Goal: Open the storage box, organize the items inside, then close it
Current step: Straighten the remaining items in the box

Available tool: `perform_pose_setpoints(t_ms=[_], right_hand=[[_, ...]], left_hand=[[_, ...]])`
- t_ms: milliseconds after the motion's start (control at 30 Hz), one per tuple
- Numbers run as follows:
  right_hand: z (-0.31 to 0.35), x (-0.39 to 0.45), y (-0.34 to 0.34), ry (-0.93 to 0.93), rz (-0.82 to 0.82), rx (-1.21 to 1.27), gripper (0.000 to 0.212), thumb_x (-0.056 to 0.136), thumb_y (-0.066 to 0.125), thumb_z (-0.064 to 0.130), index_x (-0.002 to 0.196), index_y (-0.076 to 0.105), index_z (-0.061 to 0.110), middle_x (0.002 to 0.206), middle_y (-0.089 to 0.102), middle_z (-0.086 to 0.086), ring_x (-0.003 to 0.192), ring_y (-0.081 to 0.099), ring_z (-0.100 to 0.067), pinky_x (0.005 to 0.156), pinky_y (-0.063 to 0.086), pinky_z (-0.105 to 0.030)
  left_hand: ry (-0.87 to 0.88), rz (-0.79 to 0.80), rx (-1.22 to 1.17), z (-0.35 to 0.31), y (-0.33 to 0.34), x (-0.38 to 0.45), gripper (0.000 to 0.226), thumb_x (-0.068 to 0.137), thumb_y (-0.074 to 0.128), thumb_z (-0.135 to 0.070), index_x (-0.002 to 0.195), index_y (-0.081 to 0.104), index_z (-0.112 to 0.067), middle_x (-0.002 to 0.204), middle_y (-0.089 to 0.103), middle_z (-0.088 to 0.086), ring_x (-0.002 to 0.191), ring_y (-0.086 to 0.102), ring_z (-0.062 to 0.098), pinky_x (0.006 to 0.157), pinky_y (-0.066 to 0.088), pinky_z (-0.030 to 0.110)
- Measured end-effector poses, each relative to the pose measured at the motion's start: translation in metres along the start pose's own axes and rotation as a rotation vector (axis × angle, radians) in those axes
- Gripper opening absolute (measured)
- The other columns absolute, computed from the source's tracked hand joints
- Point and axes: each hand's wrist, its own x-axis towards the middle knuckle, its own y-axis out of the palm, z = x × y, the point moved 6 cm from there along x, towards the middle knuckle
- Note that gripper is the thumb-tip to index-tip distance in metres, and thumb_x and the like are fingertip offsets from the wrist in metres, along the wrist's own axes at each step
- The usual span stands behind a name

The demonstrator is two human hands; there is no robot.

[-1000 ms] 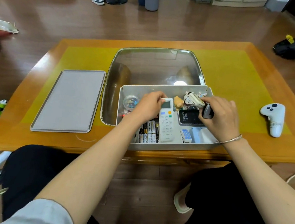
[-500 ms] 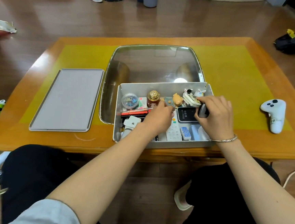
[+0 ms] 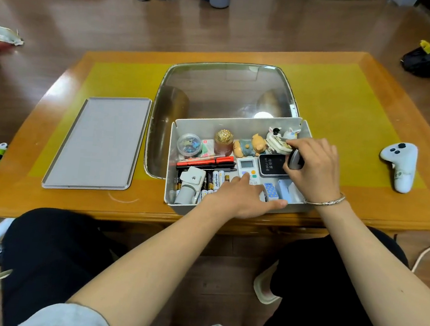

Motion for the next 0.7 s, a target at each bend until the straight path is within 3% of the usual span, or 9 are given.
perform_pose_setpoints(t_ms=[267, 433, 533, 600, 700], right_hand=[[0.003, 0.001, -0.001, 0.003, 0.031, 0.003, 0.032, 0.066, 0.071, 0.008, 0.098, 0.068, 0.011, 0.092, 0.069, -0.004, 0.08, 0.058, -0.027, 0.065, 0.028, -0.031], [0.004, 0.0, 0.0, -0.006, 0.044, 0.008, 0.03, 0.068, 0.068, 0.006, 0.097, 0.069, 0.011, 0.091, 0.069, -0.004, 0.079, 0.057, -0.027, 0.065, 0.027, -0.031], [0.004, 0.001, 0.0, -0.019, 0.063, 0.014, 0.026, 0.071, 0.064, 0.008, 0.097, 0.069, 0.012, 0.091, 0.069, -0.003, 0.078, 0.056, -0.027, 0.065, 0.027, -0.032], [0.007, 0.001, 0.0, -0.056, 0.082, 0.023, 0.023, 0.076, 0.06, 0.008, 0.096, 0.069, 0.012, 0.092, 0.069, -0.003, 0.078, 0.056, -0.027, 0.065, 0.028, -0.032], [0.019, 0.002, 0.002, -0.152, 0.14, 0.058, 0.021, 0.081, 0.057, 0.009, 0.096, 0.07, 0.014, 0.094, 0.069, -0.001, 0.079, 0.057, -0.028, 0.065, 0.029, -0.033]], left_hand=[[0.059, 0.048, -0.05, 0.002, 0.006, 0.003, 0.096, 0.076, 0.024, -0.088, 0.151, 0.024, -0.029, 0.161, -0.003, 0.011, 0.148, -0.003, 0.03, 0.115, 0.011, 0.052], [0.068, 0.01, -0.077, 0.003, 0.003, 0.003, 0.092, 0.08, 0.022, -0.084, 0.149, 0.03, -0.024, 0.161, 0.005, 0.011, 0.147, 0.004, 0.03, 0.115, 0.014, 0.051], [0.091, -0.283, -0.255, 0.007, -0.018, -0.003, 0.077, 0.093, 0.023, -0.068, 0.143, 0.04, -0.012, 0.15, 0.037, 0.011, 0.139, 0.031, 0.029, 0.11, 0.029, 0.049], [0.076, -0.499, -0.456, 0.017, -0.034, -0.009, 0.063, 0.098, 0.03, -0.056, 0.141, 0.04, -0.012, 0.136, 0.053, 0.007, 0.125, 0.047, 0.022, 0.1, 0.04, 0.04], [0.069, -0.526, -0.739, 0.028, -0.044, -0.012, 0.051, 0.1, 0.04, -0.044, 0.141, 0.039, -0.013, 0.112, 0.063, 0.001, 0.099, 0.06, 0.007, 0.078, 0.042, 0.02]])
